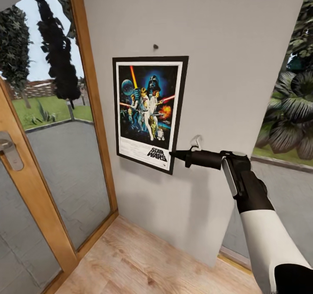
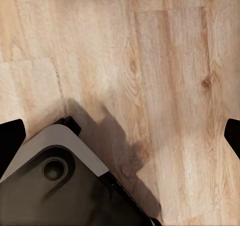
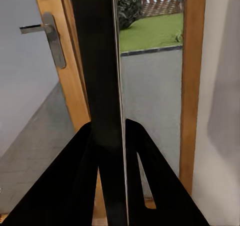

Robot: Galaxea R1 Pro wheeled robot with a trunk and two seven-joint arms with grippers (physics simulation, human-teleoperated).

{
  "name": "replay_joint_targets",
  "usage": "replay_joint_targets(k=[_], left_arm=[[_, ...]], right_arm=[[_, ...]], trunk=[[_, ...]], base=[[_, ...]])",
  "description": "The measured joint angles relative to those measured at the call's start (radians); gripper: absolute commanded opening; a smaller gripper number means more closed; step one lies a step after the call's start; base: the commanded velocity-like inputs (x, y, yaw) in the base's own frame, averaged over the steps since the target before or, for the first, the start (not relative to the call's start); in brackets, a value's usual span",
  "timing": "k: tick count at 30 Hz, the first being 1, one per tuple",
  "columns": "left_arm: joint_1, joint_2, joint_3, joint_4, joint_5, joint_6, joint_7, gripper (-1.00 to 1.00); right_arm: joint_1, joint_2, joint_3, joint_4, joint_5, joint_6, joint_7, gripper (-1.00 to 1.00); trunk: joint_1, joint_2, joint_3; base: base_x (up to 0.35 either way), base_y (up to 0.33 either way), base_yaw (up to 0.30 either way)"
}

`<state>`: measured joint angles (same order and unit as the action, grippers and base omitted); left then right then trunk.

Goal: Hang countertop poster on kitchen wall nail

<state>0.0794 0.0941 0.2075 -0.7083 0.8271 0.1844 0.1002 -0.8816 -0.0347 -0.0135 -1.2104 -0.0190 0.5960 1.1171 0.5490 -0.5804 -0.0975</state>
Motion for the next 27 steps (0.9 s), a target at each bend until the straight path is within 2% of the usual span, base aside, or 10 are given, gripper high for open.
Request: replay_joint_targets(k=[3, 7, 16, 27], left_arm=[[0.000, 0.001, 0.000, 0.000, -0.001, 0.000, 0.000, 1.00], [0.000, 0.001, -0.001, 0.000, -0.001, 0.000, 0.000, 1.00], [0.000, 0.001, -0.001, 0.003, 0.000, 0.000, -0.001, 1.00], [0.000, 0.000, -0.002, 0.003, -0.004, -0.010, 0.000, 1.00]], right_arm=[[-0.030, -0.006, 0.000, 0.000, 0.002, 0.069, 0.000, -1.00], [-0.048, -0.011, -0.002, 0.000, 0.001, 0.101, -0.001, -1.00], [-0.072, -0.014, -0.005, 0.000, -0.001, 0.111, -0.004, -1.00], [-0.086, -0.014, -0.007, 0.000, -0.001, 0.115, -0.003, -1.00]], trunk=[[0.000, 0.000, 0.000], [0.000, 0.000, 0.000], [0.000, 0.000, 0.000], [0.000, 0.000, 0.000]], base=[[0.035, 0.024, 0.000], [0.011, 0.008, 0.000], [0.043, 0.001, 0.000], [0.279, 0.000, 0.000]])
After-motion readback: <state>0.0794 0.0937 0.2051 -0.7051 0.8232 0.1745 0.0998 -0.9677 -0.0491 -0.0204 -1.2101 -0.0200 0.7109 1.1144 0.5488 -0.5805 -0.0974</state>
